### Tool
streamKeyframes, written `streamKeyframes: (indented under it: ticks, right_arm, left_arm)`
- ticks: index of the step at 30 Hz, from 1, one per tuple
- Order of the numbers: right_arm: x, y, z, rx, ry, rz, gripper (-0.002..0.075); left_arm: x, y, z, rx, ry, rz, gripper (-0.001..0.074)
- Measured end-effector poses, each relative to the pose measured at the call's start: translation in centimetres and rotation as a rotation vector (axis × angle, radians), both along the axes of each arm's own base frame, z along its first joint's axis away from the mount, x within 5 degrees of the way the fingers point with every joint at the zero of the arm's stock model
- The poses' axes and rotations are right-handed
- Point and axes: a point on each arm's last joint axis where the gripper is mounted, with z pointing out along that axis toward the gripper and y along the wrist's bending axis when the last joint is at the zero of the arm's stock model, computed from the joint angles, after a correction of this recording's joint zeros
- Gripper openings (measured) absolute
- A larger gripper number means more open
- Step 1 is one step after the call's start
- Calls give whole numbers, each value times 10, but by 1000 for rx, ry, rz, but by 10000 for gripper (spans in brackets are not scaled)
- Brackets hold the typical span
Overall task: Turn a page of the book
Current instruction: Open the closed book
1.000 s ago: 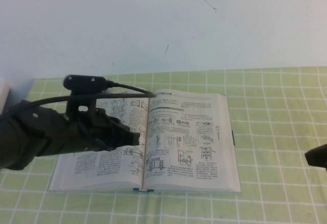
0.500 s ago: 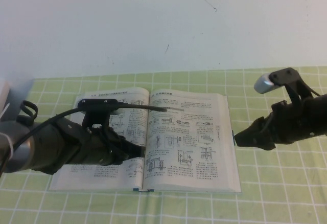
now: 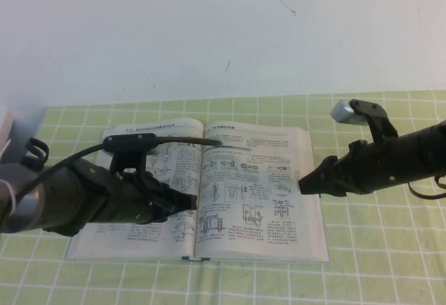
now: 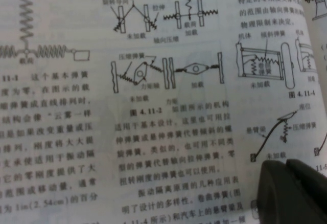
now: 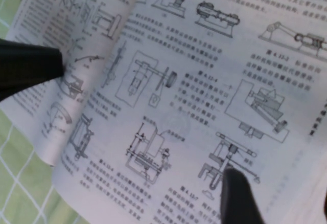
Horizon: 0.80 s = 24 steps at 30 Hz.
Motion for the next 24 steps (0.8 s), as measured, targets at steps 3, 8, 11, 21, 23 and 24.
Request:
streamKeyframes:
  ticks: [3,8,11,21,23,24]
  right_arm:
    - [2,0,-8,4,24,-19,349]
    - [3,3,-21,47,83,-54,349]
    - [4,3,-28,57,106,-64,349]
    - [5,4,-33,61,123,-73,349]
    - [5,4,-35,67,128,-81,349]
    - [5,4,-36,74,134,-87,349]
  left_arm:
    - [0,0,0,-2,-1,4,-4]
    - [0,0,0,-2,-1,4,-4]
    - [0,0,0,-2,-1,4,-4]
    - [0,-1,0,-8,6,-1,-4]
    - [0,-1,0,-9,8,-2,-4]
    - [0,-1,0,-9,8,-2,-4]
